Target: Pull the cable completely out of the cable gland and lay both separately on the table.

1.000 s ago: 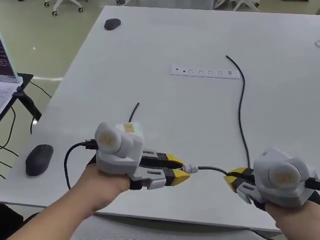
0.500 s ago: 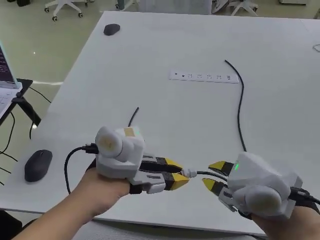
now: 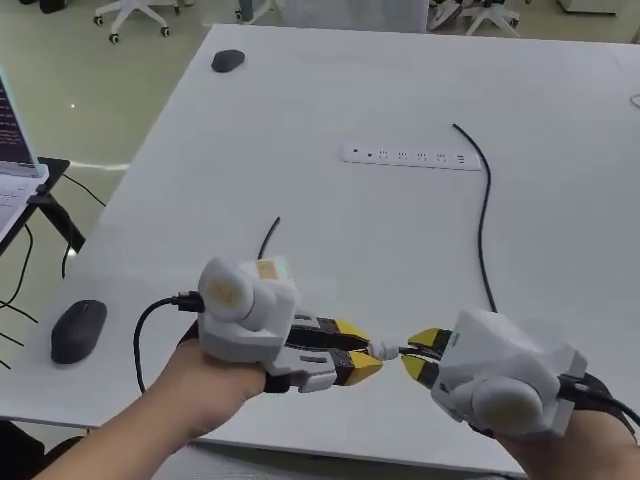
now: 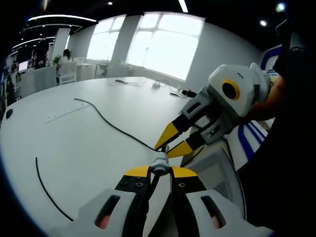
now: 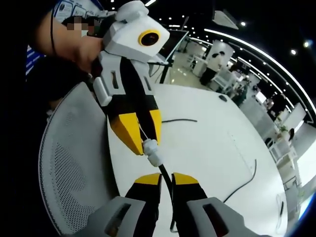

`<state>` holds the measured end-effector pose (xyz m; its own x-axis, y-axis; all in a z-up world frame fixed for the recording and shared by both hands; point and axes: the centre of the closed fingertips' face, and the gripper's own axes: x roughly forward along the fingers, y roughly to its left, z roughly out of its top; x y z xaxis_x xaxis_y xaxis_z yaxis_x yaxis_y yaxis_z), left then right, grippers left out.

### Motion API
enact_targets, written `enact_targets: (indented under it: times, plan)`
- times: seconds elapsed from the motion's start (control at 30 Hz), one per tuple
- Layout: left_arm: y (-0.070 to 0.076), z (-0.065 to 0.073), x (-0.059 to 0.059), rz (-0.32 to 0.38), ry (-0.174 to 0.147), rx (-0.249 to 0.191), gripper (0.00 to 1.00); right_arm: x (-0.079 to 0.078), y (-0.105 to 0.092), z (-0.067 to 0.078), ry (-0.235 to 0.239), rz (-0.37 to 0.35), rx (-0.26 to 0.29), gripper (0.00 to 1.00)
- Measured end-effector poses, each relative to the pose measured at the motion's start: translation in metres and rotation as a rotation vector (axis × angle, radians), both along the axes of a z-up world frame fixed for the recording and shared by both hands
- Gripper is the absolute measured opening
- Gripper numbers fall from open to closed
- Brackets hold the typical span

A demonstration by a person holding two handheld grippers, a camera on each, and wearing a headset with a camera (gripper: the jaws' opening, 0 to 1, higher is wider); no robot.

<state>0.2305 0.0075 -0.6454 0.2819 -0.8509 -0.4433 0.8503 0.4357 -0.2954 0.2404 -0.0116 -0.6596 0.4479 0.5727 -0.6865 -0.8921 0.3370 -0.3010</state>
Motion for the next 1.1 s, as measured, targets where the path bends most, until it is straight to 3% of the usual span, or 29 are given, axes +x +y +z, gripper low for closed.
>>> enact_targets:
  times: [0.17, 0.57, 0.73, 1.1]
  plan:
    - [0.000, -0.001, -0.001, 0.000, 0.004, 0.001, 0.15, -0.001, -0.001, -0.001, -0.008, -0.002, 0.004, 0.02]
    - [-0.002, 0.001, -0.002, 0.009, -0.010, -0.005, 0.15, 0.002, -0.009, -0.004, 0.073, -0.096, 0.075, 0.01]
    - [-0.001, 0.002, -0.002, 0.012, -0.030, -0.006, 0.15, 0.004, -0.018, -0.007, 0.107, -0.154, 0.110, 0.01]
    - [-0.001, 0.004, -0.005, 0.007, -0.040, -0.007, 0.15, 0.013, -0.044, -0.023, 0.219, -0.338, 0.200, 0.01]
